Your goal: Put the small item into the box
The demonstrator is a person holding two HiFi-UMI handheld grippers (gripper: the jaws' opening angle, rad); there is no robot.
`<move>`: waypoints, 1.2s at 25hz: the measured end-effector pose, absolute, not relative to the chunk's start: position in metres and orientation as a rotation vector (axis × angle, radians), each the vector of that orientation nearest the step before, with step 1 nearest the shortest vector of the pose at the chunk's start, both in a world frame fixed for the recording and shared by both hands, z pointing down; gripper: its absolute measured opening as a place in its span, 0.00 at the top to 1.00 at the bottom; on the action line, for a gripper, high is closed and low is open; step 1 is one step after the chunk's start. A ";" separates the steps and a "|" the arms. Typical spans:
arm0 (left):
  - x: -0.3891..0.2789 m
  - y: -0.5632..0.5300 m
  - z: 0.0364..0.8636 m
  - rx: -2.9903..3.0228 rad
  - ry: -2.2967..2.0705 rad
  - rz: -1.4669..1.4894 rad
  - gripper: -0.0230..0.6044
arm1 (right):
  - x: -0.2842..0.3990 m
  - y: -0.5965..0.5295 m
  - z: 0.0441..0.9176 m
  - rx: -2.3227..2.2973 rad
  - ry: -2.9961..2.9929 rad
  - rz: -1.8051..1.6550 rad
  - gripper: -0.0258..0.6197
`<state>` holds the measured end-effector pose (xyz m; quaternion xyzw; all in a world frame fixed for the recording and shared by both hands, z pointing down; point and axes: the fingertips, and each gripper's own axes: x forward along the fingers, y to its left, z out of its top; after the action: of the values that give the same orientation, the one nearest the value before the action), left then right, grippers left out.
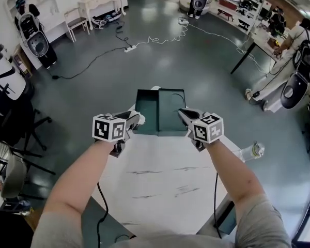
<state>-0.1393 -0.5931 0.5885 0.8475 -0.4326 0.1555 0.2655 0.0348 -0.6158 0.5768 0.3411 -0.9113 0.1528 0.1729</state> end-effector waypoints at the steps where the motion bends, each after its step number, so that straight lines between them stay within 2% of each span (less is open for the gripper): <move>1: -0.136 -0.604 0.594 2.274 -1.164 0.410 0.71 | 0.036 -0.625 0.580 0.969 -2.579 0.432 0.95; 13: -0.116 -0.695 0.626 2.218 -1.152 0.488 0.71 | 0.026 -0.697 0.604 0.956 -2.527 0.397 0.95; 30: -0.096 -0.735 0.673 2.221 -1.145 0.864 0.71 | 0.001 -0.723 0.616 0.885 -2.466 0.318 0.95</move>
<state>-0.0963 -0.7349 0.6727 0.8142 -0.4197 0.3168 0.2461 0.0010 -0.7234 0.6164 0.3249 -0.9051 0.1167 0.2483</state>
